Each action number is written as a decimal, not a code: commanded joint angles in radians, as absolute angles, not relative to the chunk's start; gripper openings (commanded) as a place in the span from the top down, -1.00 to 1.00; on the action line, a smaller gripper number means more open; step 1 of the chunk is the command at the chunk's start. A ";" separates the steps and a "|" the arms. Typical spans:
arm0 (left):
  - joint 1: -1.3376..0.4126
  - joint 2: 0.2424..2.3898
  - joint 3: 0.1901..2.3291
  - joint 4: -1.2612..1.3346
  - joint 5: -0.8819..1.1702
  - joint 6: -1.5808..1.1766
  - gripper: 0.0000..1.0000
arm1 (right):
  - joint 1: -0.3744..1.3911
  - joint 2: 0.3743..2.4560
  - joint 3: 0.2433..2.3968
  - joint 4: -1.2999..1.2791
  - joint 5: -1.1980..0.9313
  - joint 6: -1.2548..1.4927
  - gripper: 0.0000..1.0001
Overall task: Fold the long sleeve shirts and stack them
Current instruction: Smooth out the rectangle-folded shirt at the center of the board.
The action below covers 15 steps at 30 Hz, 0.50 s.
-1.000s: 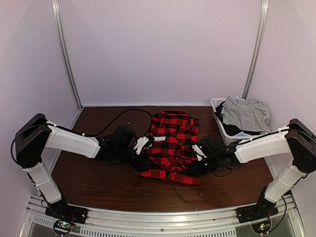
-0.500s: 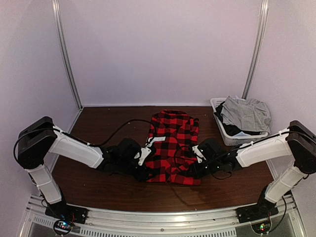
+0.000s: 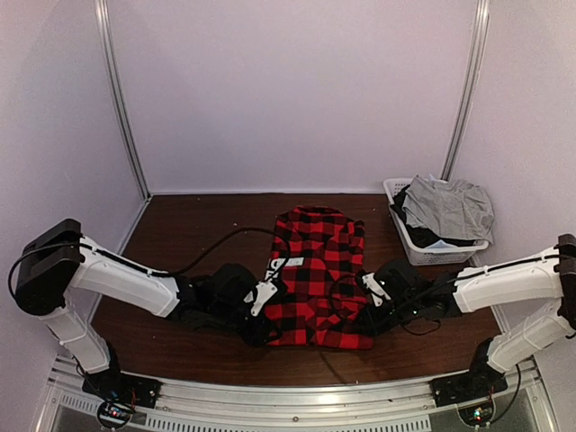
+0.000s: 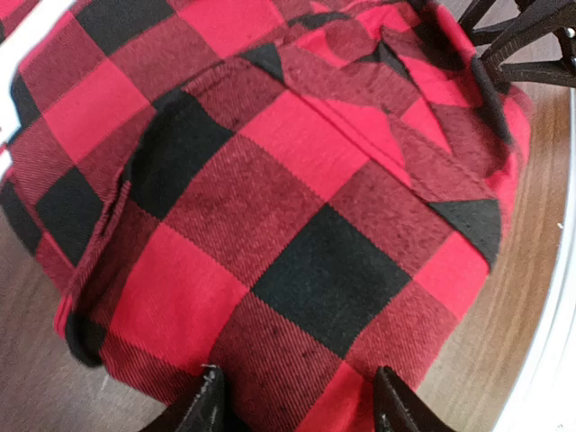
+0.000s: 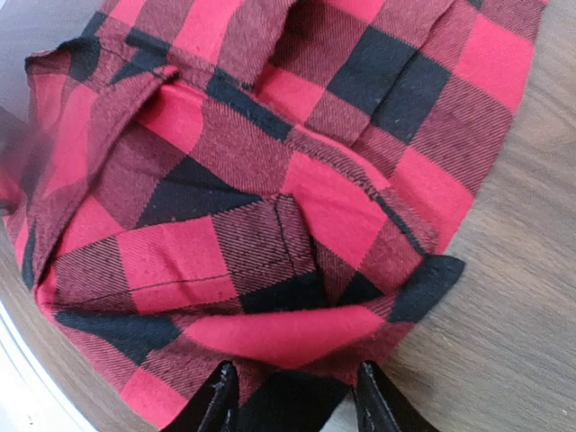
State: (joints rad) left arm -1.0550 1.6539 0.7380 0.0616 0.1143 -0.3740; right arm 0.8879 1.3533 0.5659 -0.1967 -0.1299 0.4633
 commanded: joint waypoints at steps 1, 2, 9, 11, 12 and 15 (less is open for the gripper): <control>-1.047 1.543 0.761 0.020 0.096 -0.353 -0.18 | 0.881 1.287 0.643 -0.303 -0.062 0.497 0.05; -1.042 1.525 0.773 0.021 0.095 -0.347 -0.20 | 0.872 1.284 0.659 -0.316 -0.049 0.499 0.02; -0.905 1.524 0.815 0.023 0.182 -0.322 -0.31 | 0.769 1.345 0.726 -0.354 -0.005 0.499 -0.07; -0.867 1.536 0.821 0.024 0.215 -0.307 -0.33 | 0.753 1.364 0.732 -0.347 -0.015 0.504 -0.08; -0.853 1.545 0.824 0.026 0.235 -0.298 -0.34 | 0.748 1.372 0.732 -0.340 -0.027 0.507 -0.08; -0.809 1.582 0.843 0.012 0.307 -0.276 -0.37 | 0.741 1.395 0.725 -0.316 -0.065 0.518 -0.09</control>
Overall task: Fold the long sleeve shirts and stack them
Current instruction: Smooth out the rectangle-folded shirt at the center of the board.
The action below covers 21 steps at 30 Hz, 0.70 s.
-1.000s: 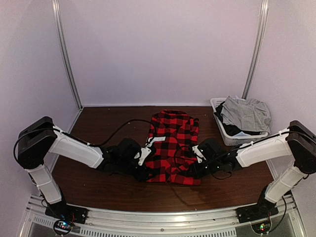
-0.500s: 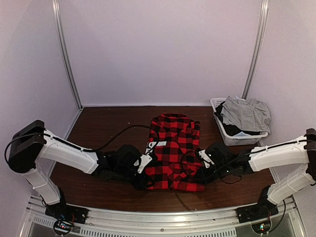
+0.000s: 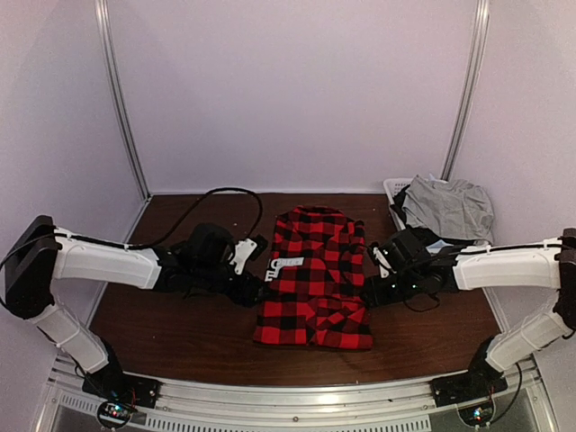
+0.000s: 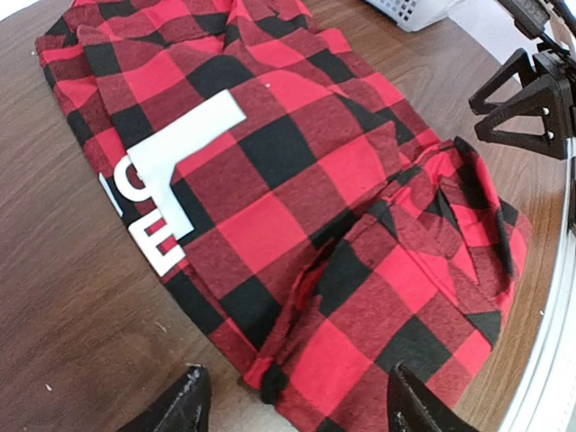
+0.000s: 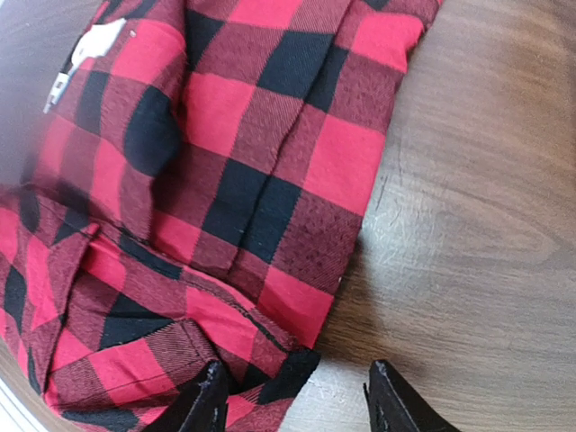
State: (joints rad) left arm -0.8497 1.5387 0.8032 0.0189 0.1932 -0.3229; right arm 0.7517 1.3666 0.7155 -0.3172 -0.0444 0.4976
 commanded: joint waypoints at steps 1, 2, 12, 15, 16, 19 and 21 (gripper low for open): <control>-0.800 1.594 0.847 0.011 0.334 -0.273 -0.38 | 0.740 1.403 0.720 -0.307 -0.081 0.522 -0.09; -0.793 1.607 0.848 0.015 0.359 -0.270 -0.38 | 0.740 1.410 0.715 -0.297 -0.094 0.527 -0.10; -0.773 1.727 0.873 0.019 0.445 -0.266 -0.20 | 0.741 1.438 0.670 -0.223 -0.156 0.566 0.00; -0.773 1.733 0.873 0.031 0.456 -0.269 -0.05 | 0.740 1.442 0.659 -0.206 -0.167 0.570 0.03; -0.773 1.736 0.873 0.033 0.457 -0.270 0.01 | 0.740 1.446 0.656 -0.202 -0.169 0.572 0.04; -0.773 1.745 0.874 0.039 0.466 -0.273 0.13 | 0.740 1.461 0.653 -0.192 -0.170 0.572 0.05; -0.773 1.750 0.873 0.046 0.476 -0.276 0.22 | 0.740 1.471 0.648 -0.178 -0.178 0.572 0.09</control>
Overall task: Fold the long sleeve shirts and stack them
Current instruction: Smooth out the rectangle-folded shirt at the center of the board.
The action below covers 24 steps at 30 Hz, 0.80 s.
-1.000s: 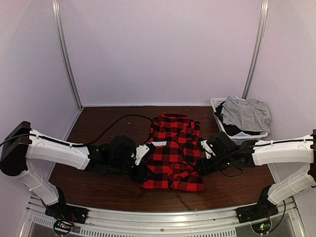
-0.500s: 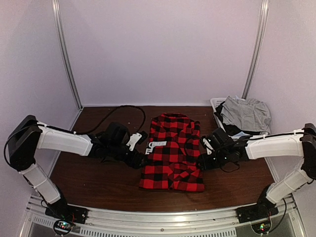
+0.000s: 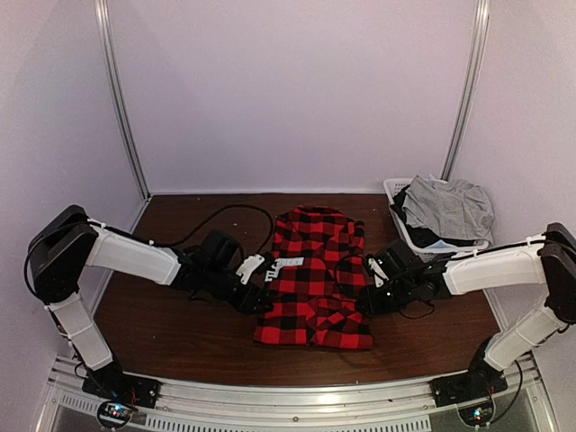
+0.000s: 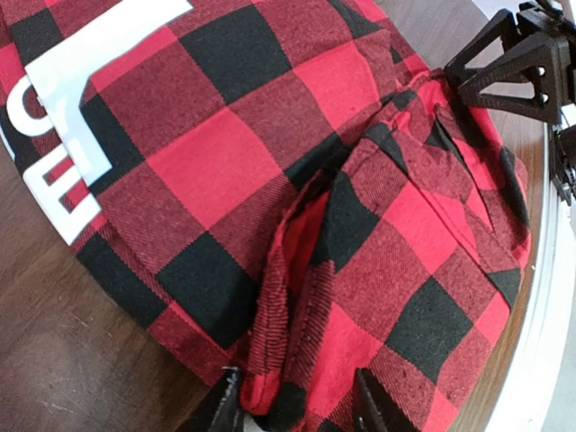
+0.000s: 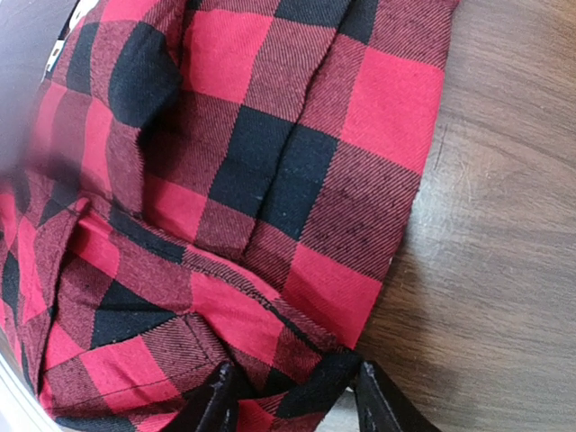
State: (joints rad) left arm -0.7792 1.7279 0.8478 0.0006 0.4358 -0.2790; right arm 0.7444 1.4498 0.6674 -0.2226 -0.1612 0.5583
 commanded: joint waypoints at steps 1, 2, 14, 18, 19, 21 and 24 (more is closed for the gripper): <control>-0.773 1.752 0.872 0.049 0.481 -0.278 0.25 | 0.739 1.477 0.648 -0.174 -0.180 0.573 0.11; -0.773 1.752 0.871 0.051 0.484 -0.279 0.29 | 0.740 1.481 0.649 -0.173 -0.183 0.572 0.15; -0.773 1.741 0.869 0.074 0.502 -0.284 1.00 | 0.740 1.439 0.662 -0.202 -0.180 0.559 0.87; -0.773 1.735 0.878 0.064 0.500 -0.278 1.00 | 0.740 1.407 0.675 -0.222 -0.179 0.545 1.00; -0.773 1.728 0.883 0.060 0.495 -0.276 1.00 | 0.740 1.397 0.681 -0.230 -0.179 0.541 1.00; -0.773 1.709 0.887 0.051 0.488 -0.277 1.00 | 0.741 1.373 0.694 -0.248 -0.172 0.529 1.00; -0.773 1.678 0.900 0.029 0.475 -0.278 1.00 | 0.741 1.337 0.723 -0.286 -0.150 0.509 1.00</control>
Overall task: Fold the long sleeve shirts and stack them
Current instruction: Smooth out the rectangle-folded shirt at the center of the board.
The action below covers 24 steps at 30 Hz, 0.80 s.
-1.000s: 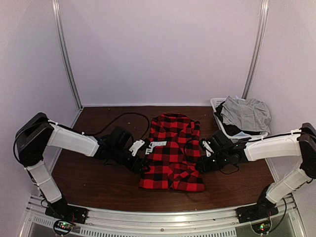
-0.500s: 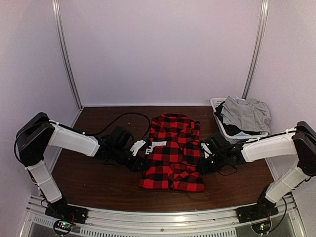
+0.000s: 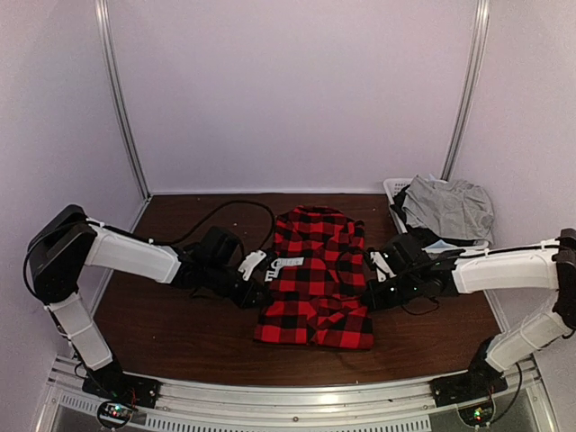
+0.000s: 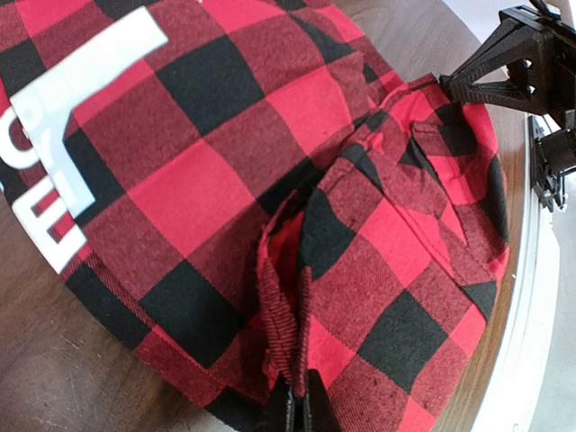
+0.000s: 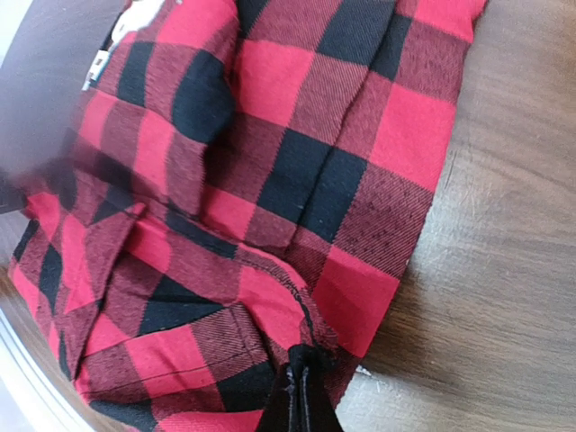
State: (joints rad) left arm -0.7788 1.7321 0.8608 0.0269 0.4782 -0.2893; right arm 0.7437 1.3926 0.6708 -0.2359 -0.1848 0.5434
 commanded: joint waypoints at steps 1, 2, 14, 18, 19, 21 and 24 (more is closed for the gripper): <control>-0.772 1.666 0.906 0.019 0.471 -0.275 1.00 | 0.740 1.327 0.734 -0.299 -0.143 0.502 1.00; -0.773 1.653 0.913 0.008 0.464 -0.272 1.00 | 0.741 1.318 0.747 -0.312 -0.137 0.495 1.00; -0.742 1.566 0.971 -0.052 0.355 -0.236 1.00 | 0.739 1.252 0.841 -0.374 -0.016 0.428 1.00; -0.728 1.615 0.995 -0.046 0.314 -0.229 1.00 | 0.728 1.273 0.859 -0.357 0.051 0.401 1.00; -0.725 1.639 1.004 -0.045 0.306 -0.228 1.00 | 0.717 1.291 0.862 -0.348 0.056 0.395 1.00; -0.720 1.677 1.022 -0.046 0.288 -0.230 1.00 | 0.698 1.326 0.866 -0.323 0.056 0.383 1.00; -0.718 1.732 1.051 -0.043 0.257 -0.236 1.00 | 0.678 1.385 0.869 -0.282 0.063 0.363 1.00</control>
State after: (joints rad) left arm -0.7292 1.6657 1.0058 -0.0624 0.3176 -0.2481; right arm 0.7059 1.3224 0.8478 -0.3325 0.0036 0.4038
